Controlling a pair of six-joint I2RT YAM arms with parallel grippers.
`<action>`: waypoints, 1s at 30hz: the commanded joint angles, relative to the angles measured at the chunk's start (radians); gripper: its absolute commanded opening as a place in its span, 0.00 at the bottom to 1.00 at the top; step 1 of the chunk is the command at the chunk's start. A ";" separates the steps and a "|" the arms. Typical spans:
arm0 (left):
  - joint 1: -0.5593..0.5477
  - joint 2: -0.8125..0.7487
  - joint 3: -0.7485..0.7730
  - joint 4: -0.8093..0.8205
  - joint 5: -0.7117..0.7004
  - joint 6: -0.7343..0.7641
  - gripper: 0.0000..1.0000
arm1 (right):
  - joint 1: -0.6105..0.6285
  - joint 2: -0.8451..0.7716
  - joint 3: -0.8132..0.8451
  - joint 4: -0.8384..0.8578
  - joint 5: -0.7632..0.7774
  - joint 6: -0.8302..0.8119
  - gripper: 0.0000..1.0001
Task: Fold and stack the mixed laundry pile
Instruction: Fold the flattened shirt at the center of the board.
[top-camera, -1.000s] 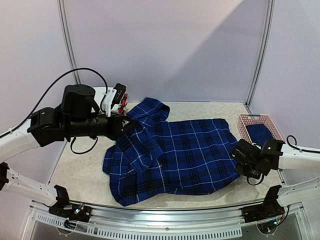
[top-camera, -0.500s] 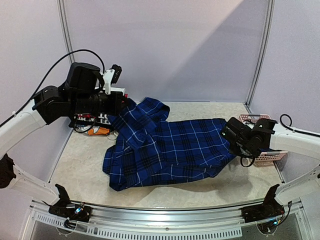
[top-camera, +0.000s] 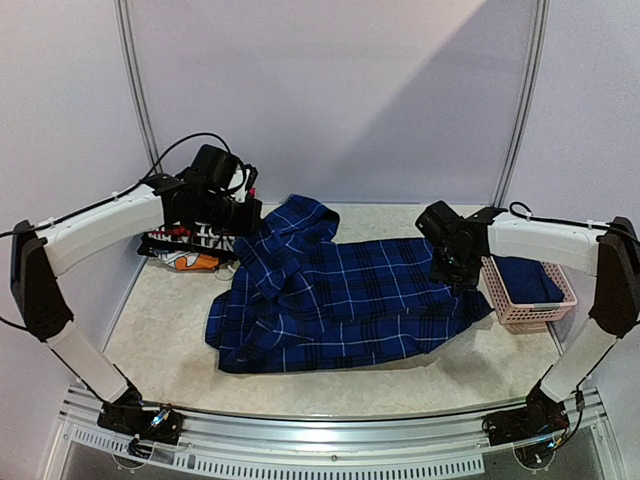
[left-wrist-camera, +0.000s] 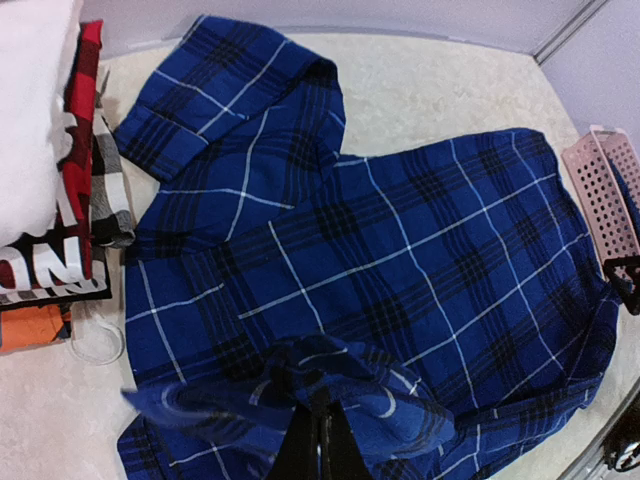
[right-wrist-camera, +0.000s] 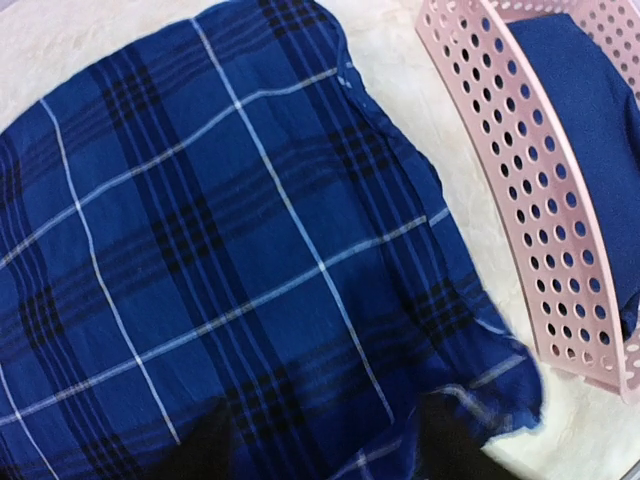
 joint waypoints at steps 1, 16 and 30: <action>0.044 0.087 0.011 0.060 0.096 0.002 0.00 | -0.017 0.000 0.043 -0.031 -0.002 -0.060 0.76; 0.107 0.245 0.066 0.036 0.071 0.000 0.00 | -0.024 -0.569 -0.466 0.157 -0.174 -0.112 0.61; 0.107 0.174 -0.003 0.044 0.080 -0.004 0.00 | -0.170 -0.421 -0.608 0.472 -0.341 -0.107 0.47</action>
